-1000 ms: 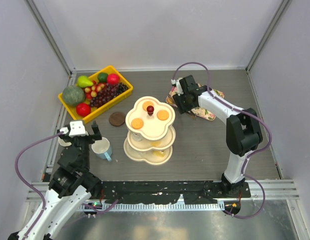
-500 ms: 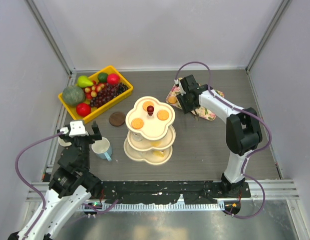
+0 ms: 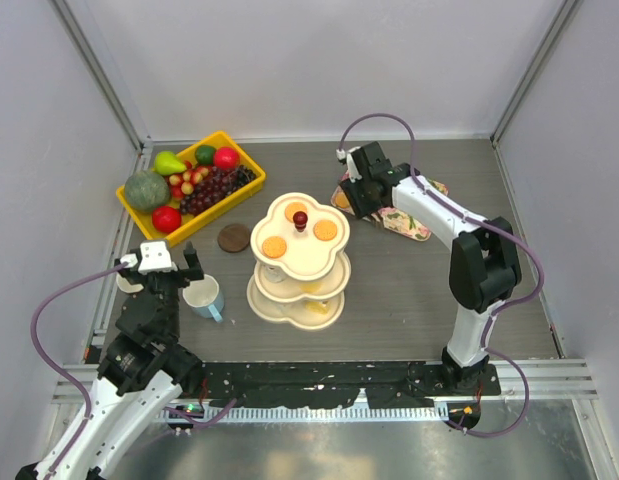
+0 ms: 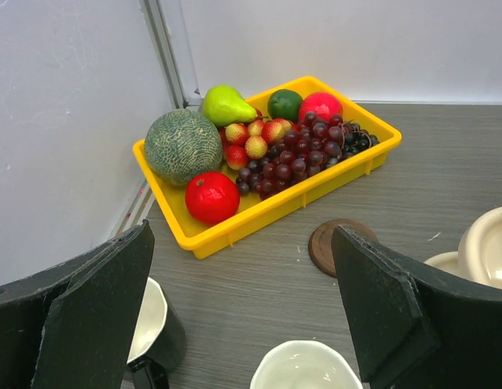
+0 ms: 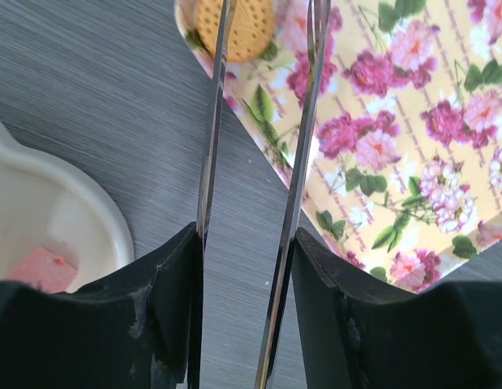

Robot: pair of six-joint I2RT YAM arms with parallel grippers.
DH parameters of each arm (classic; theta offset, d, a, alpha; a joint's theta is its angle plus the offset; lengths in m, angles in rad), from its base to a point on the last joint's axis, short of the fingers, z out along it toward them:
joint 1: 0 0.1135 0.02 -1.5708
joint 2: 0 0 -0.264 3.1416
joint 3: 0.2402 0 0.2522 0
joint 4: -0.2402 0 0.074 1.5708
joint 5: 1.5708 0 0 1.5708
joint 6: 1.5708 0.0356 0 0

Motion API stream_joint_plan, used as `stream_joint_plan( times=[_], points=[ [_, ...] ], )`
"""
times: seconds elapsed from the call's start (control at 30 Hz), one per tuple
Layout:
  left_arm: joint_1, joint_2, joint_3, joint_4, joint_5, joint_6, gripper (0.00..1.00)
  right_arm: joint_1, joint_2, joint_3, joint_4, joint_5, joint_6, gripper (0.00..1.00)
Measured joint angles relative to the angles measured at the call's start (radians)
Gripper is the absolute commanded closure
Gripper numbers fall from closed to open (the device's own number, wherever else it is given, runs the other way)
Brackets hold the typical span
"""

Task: Serve the afternoon tea

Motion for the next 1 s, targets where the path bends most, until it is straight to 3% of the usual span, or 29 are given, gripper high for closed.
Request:
stream_joint_plan(
  times=[0.4,1.0],
  points=[
    [0.000,0.002,0.000,0.004,0.001,0.000,0.01,0.064,0.029,0.074,-0.035,0.027,-0.016,0.47],
    [0.000,0.002,0.000,0.004,0.008,0.000,0.01,0.065,0.064,0.079,-0.126,0.090,-0.045,0.47]
  ],
)
